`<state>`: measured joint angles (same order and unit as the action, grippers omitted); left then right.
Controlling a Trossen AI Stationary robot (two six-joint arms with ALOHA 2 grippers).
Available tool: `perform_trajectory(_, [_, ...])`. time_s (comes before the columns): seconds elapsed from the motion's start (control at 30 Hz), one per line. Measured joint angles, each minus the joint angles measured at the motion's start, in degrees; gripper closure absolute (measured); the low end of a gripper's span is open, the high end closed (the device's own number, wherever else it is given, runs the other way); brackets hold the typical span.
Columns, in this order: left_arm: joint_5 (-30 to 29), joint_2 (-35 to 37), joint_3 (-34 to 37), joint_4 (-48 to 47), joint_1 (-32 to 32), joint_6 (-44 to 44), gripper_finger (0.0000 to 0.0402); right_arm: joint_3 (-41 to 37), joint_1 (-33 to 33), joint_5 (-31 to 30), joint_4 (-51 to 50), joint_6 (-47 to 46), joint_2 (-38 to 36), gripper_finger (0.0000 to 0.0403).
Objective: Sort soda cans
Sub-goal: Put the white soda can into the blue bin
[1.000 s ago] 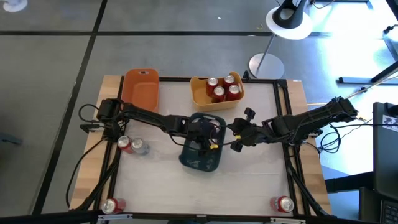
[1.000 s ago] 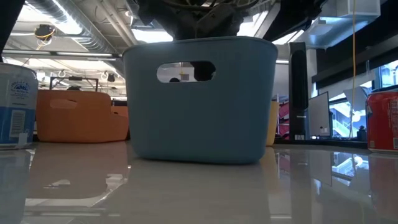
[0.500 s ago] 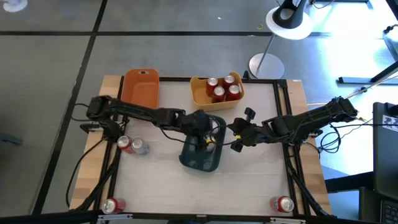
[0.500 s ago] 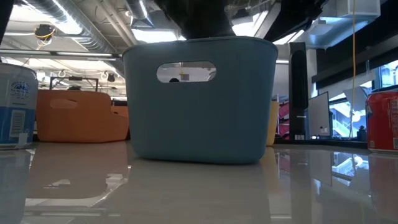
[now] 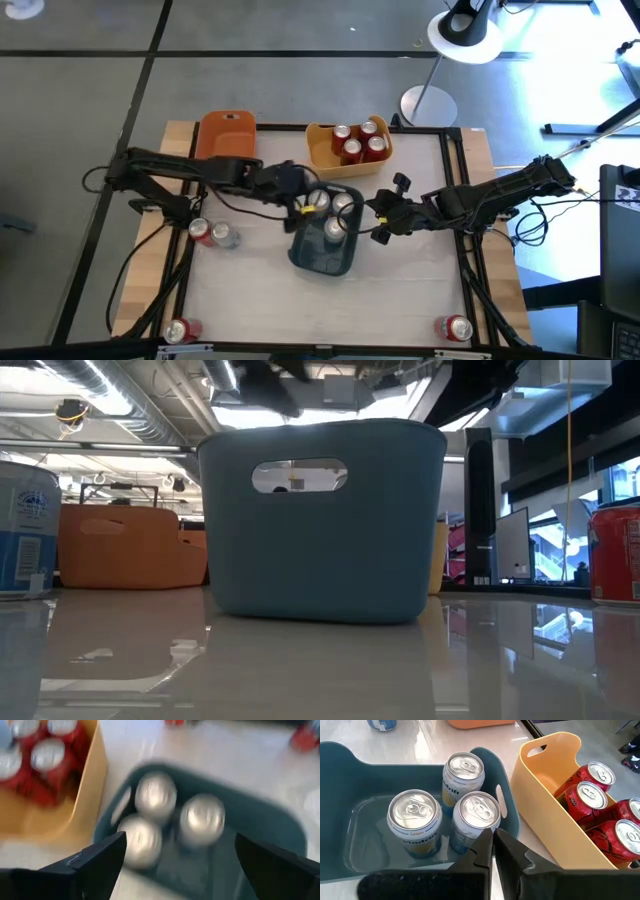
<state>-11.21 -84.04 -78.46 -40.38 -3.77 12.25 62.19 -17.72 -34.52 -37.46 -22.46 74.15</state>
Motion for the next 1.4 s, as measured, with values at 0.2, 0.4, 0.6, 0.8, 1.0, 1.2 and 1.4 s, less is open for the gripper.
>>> perform_trajectory(0.2, [-2.21,4.87,1.01,-22.09,-0.07,10.34,0.0041,-0.02,0.0,0.0,0.05,0.0,0.0,0.0384])
perform_trajectory(0.4, [-2.4,8.15,7.98,-35.86,-1.52,17.29,0.0041,-0.02,0.11,0.68,1.02,-0.1,0.0,0.0384])
perform_trajectory(0.6, [-1.31,12.36,15.72,-39.63,-3.07,21.83,0.0056,-0.02,0.11,1.03,0.96,-0.14,0.0,0.0384])
perform_trajectory(0.8, [-0.11,17.35,18.96,-39.6,-4.13,24.28,0.0067,-0.02,0.11,1.01,1.03,-0.22,0.0,0.0384])
perform_trajectory(1.0, [-0.04,19.92,19.85,-38.97,-4.13,25.3,0.0068,-0.02,0.11,0.98,1.32,-0.22,0.0,0.0384])
perform_trajectory(1.2, [-0.04,19.85,19.85,-36.05,-4.13,23.4,0.0068,-0.02,0.11,0.92,1.34,-0.21,0.0,0.0384])
perform_trajectory(1.4, [-0.01,19.79,19.85,-34.43,-3.83,23.94,0.0068,-0.02,0.11,0.9,1.34,-0.2,0.0,0.0384])
